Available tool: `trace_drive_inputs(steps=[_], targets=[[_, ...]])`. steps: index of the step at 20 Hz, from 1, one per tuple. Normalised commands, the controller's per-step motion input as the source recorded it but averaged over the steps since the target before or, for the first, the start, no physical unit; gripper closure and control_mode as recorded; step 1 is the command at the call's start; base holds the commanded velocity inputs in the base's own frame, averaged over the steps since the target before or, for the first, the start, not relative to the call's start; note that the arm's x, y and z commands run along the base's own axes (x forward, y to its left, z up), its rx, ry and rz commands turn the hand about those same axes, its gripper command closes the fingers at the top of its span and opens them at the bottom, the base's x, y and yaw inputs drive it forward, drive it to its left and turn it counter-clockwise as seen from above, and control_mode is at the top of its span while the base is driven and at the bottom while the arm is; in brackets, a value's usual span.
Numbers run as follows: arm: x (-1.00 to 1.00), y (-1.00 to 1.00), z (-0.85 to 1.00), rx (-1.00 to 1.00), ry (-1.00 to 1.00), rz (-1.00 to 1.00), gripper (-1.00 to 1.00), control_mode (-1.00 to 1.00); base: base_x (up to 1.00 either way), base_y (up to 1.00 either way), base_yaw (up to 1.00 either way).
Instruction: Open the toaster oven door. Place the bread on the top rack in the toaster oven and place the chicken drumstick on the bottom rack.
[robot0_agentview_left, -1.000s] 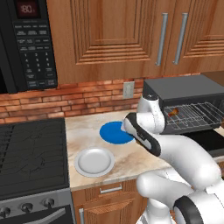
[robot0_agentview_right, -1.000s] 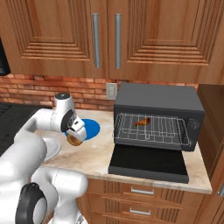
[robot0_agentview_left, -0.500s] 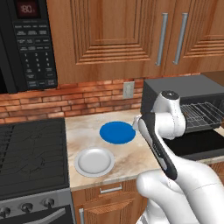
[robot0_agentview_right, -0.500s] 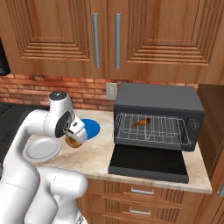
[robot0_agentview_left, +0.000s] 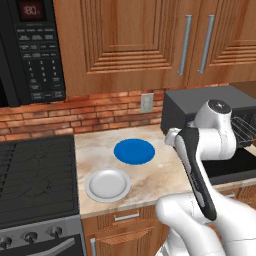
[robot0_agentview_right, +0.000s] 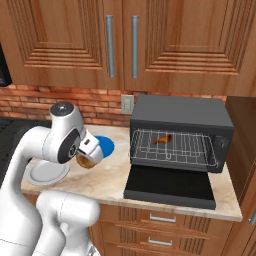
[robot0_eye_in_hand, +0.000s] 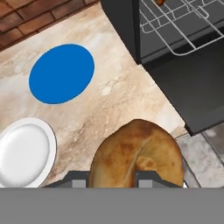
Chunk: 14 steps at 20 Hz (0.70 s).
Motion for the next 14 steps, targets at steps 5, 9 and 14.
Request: trace_drive_inputs(steps=[5,9,14], targets=[[-0.09,-0.39,0.45,-0.09,-0.04,0.00,1.00,-1.00,0.00,0.00,0.00],[-0.02,-0.50,0.38,-0.05,-0.02,0.02,1.00,-1.00,0.00,0.00,0.00],[0.00,-0.57,0.21,-0.04,-0.03,0.06,1.00,-1.00,0.00,0.00,0.00]])
